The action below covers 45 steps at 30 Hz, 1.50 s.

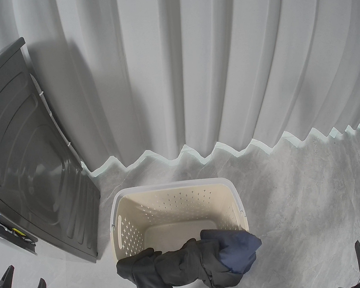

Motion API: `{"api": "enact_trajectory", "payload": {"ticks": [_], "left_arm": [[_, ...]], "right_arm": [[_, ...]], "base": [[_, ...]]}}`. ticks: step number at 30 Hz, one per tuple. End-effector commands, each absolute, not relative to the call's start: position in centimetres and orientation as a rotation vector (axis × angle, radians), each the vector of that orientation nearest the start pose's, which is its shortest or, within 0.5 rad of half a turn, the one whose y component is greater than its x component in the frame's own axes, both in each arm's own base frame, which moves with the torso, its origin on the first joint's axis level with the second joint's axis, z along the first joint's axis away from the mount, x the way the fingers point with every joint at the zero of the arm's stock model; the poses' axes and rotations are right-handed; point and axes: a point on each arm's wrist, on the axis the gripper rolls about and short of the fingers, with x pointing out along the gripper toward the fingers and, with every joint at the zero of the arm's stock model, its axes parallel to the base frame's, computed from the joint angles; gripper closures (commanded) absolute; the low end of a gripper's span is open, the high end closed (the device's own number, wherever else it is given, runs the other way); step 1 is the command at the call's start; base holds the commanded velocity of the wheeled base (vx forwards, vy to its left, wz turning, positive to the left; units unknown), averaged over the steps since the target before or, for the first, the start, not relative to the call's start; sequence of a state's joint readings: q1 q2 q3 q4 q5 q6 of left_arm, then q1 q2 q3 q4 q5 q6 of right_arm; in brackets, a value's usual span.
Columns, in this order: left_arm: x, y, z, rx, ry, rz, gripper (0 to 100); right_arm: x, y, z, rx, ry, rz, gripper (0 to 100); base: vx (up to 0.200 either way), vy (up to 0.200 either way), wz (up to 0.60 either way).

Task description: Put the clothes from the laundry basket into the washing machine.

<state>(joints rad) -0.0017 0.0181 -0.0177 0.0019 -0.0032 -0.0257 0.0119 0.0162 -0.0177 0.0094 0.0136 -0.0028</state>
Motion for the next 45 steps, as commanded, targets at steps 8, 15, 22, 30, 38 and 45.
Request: {"api": "enact_trajectory", "payload": {"ticks": [8, 15, 22, 30, 38, 45], "left_arm": [[-2.3, 0.0, 7.62, -0.025, -0.001, -0.005, 0], [-2.3, 0.0, 7.62, -0.025, -0.001, -0.005, 0], [-2.3, 0.0, 7.62, -0.025, -0.001, -0.005, 0], [-2.3, -0.01, 7.62, -0.025, -0.001, -0.006, 0], [-2.3, -0.01, 7.62, -0.023, -0.001, -0.006, 0], [-2.3, -0.01, 7.62, -0.023, -0.001, -0.006, 0]], "right_arm": [[-2.3, 0.0, 7.54, -0.003, 0.006, 0.026, 0], [-2.3, 0.0, 7.54, -0.003, 0.006, 0.026, 0], [-2.3, 0.0, 7.54, -0.003, 0.006, 0.026, 0], [-2.3, 0.0, 7.54, -0.002, 0.006, 0.026, 0], [-2.3, 0.0, 7.54, -0.002, 0.006, 0.026, 0], [-2.3, 0.0, 7.54, -0.002, 0.006, 0.026, 0]], "base": [[0.1, 0.0, 0.0], [0.057, 0.0, 0.0], [0.2, 0.0, 0.0], [0.0, 0.0, 0.0], [0.0, 0.0, 0.0], [0.0, 0.0, 0.0]]}}
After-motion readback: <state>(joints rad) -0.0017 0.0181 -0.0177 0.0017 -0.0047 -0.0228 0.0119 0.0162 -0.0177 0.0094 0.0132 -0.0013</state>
